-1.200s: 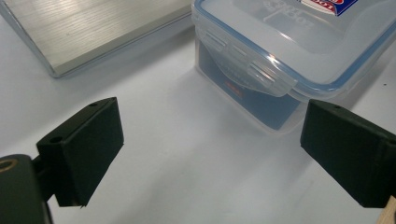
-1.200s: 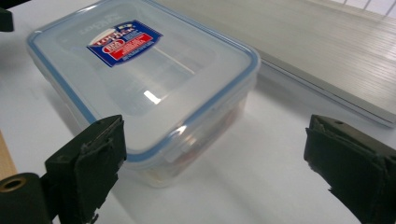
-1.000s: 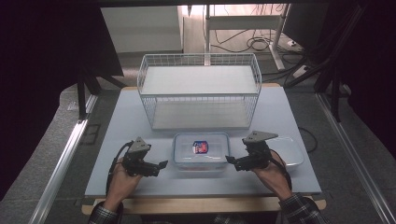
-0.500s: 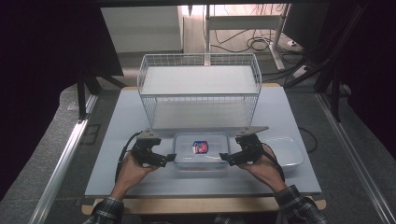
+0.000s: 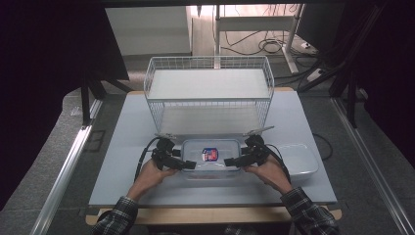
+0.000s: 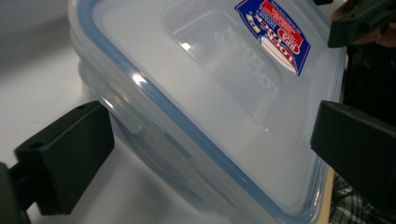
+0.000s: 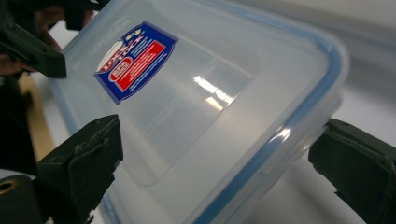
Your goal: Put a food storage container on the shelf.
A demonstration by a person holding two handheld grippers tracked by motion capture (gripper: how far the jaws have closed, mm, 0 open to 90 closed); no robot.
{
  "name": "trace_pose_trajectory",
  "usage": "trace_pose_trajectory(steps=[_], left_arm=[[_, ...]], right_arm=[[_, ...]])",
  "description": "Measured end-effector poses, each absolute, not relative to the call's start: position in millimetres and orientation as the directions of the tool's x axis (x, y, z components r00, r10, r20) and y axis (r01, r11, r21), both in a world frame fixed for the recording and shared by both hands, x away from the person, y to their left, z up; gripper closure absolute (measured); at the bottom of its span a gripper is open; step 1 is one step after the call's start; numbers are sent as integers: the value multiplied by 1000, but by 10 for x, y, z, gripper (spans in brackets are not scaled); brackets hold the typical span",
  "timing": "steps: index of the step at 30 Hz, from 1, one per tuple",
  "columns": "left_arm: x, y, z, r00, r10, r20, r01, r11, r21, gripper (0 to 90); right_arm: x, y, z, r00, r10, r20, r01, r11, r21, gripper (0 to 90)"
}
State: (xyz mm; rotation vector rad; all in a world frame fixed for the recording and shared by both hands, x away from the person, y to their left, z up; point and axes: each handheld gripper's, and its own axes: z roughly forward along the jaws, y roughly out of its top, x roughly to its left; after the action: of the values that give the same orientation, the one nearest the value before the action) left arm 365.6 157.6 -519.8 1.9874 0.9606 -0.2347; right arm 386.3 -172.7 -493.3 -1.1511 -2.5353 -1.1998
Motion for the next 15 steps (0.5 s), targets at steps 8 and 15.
trace_pose_trajectory(steps=[8,15], left_arm=[[3474,1750,-5162,639,527,-560,745,-245,620,229],[3314,1869,-5139,620,512,-594,750,-165,641,435]], right_arm=[[3751,-1841,-4889,-686,580,439,709,396,584,195],[3570,-1940,-4830,-687,582,435,699,364,616,366]])
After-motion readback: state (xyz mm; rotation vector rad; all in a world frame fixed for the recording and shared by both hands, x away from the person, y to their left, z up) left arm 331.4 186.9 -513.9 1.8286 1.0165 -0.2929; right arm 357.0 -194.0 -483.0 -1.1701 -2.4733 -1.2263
